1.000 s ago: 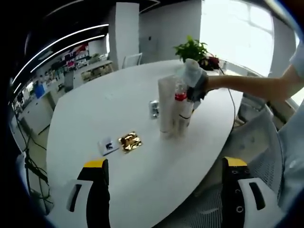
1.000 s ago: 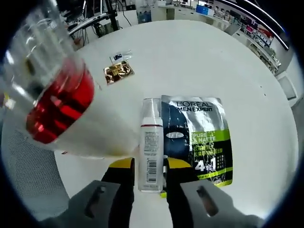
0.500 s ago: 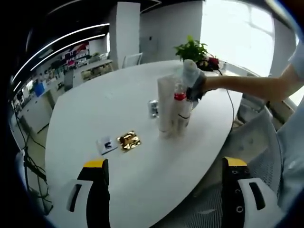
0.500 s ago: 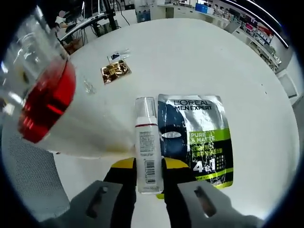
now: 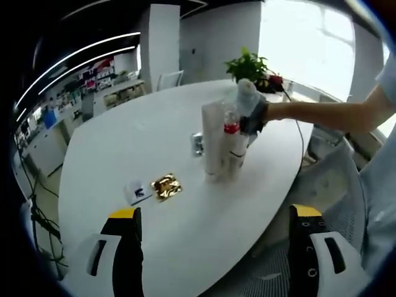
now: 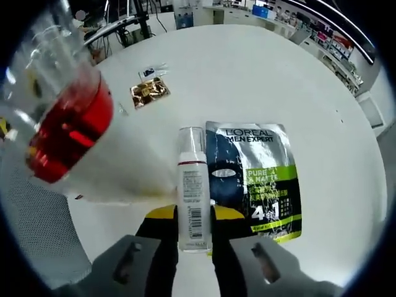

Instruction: Arrange the skincare products in the storage area until every visible bottle or jar stands upright without overlapping.

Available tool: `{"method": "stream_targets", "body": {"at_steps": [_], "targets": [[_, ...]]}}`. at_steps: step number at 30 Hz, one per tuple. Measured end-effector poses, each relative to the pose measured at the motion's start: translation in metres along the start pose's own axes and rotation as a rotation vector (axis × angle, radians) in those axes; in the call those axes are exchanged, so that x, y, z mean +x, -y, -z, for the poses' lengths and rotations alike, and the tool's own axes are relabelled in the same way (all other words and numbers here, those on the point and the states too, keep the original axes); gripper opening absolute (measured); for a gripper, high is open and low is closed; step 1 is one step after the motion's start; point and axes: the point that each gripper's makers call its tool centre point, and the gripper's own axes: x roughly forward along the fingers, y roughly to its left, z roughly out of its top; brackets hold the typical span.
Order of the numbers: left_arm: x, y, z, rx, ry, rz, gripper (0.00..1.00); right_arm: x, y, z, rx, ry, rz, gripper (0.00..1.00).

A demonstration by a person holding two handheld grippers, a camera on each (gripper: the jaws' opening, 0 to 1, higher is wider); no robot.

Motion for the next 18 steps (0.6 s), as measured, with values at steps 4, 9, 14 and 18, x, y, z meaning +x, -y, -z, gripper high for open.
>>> {"method": "stream_targets", "body": {"at_steps": [4, 9, 14, 18], "targets": [[0.002, 0.002, -0.003, 0.004, 0.007, 0.010, 0.97, -0.007, 0.003, 0.008, 0.010, 0.013, 0.013, 0.19], [0.004, 0.007, -0.006, 0.009, 0.016, 0.026, 0.93, -0.023, 0.005, 0.017, 0.068, 0.063, 0.036, 0.18], [0.006, 0.012, -0.007, 0.015, 0.018, 0.044, 0.92, -0.041, 0.005, 0.028, 0.162, 0.129, 0.051, 0.18], [0.007, 0.016, -0.008, 0.019, 0.023, 0.060, 0.91, -0.057, 0.001, 0.039, 0.209, 0.175, 0.066, 0.18]]}}
